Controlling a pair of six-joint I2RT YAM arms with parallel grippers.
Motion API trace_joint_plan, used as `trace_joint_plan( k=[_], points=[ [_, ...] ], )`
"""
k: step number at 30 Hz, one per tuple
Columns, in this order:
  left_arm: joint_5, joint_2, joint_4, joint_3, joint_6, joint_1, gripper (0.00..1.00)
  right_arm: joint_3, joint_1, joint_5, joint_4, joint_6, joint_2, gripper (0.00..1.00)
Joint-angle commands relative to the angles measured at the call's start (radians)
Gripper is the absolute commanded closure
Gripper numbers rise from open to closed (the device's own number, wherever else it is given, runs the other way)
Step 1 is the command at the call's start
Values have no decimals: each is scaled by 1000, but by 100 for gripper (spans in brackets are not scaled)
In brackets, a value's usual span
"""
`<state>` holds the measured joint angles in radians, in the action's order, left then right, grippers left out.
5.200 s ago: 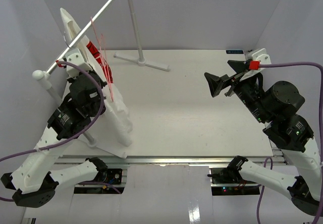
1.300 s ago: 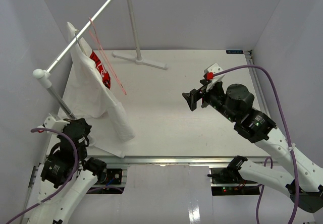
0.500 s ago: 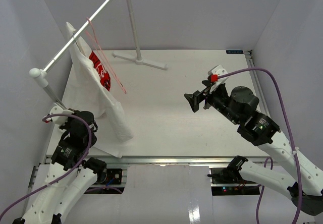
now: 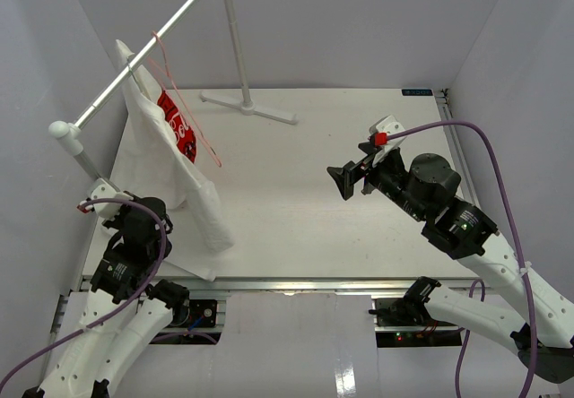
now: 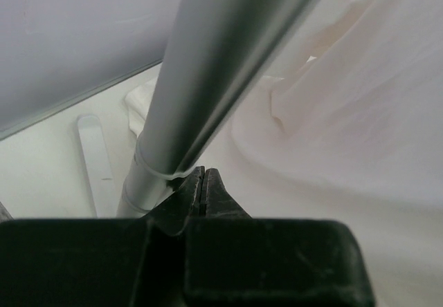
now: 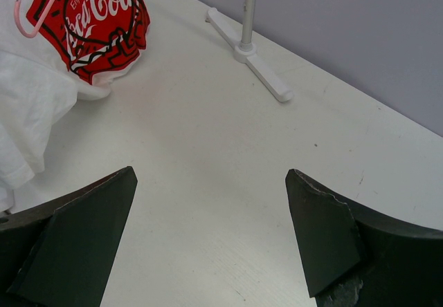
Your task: Place the t-shirt on the hanger
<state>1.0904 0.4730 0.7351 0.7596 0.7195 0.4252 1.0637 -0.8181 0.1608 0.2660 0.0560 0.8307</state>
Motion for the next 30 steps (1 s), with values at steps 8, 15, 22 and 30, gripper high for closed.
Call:
trace_joint_plan(
  k=[8, 15, 22, 30],
  points=[
    [114, -53, -323, -79, -408, -2, 100, -10, 4, -3, -36, 6, -15, 6],
    [129, -10, -367, -84, -415, -3, 100, -19, 4, -26, -36, 1, -32, 6],
    [-81, 0, -293, -48, -344, -3, 100, -17, 4, -30, -37, -1, -20, 6],
    [-347, 4, -42, 58, -128, -3, 100, -8, 2, -33, -25, -3, 2, 5]
  ],
)
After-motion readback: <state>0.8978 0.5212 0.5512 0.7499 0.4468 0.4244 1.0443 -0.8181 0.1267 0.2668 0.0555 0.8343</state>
